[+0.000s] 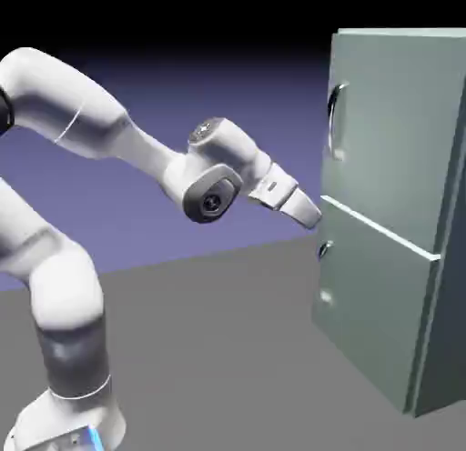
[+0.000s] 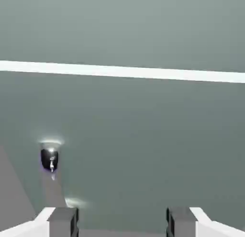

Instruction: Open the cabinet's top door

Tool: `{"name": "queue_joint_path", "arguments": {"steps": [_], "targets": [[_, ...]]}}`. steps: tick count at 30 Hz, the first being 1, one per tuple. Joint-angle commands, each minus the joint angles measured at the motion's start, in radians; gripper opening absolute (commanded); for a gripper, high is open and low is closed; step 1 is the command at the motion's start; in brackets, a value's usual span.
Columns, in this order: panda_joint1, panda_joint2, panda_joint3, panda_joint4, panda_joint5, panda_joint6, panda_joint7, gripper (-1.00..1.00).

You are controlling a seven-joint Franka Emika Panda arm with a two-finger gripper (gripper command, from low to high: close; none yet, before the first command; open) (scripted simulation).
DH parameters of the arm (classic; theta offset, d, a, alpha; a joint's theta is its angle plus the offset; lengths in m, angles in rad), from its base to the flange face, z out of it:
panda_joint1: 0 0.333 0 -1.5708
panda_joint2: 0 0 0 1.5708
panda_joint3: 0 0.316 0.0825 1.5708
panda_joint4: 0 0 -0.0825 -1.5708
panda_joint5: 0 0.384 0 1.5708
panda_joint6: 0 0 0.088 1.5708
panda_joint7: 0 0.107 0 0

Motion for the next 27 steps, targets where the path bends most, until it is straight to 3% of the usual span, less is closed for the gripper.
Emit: {"name": "queue_joint_path", "arguments": {"steps": [1,27], "targets": [[-0.022,-0.014,0.020,0.008,0.044,-0.006,-0.023,0.00],[-0.585,-0.369,0.549,0.218,1.174,-0.171,-0.613,0.00]]}}
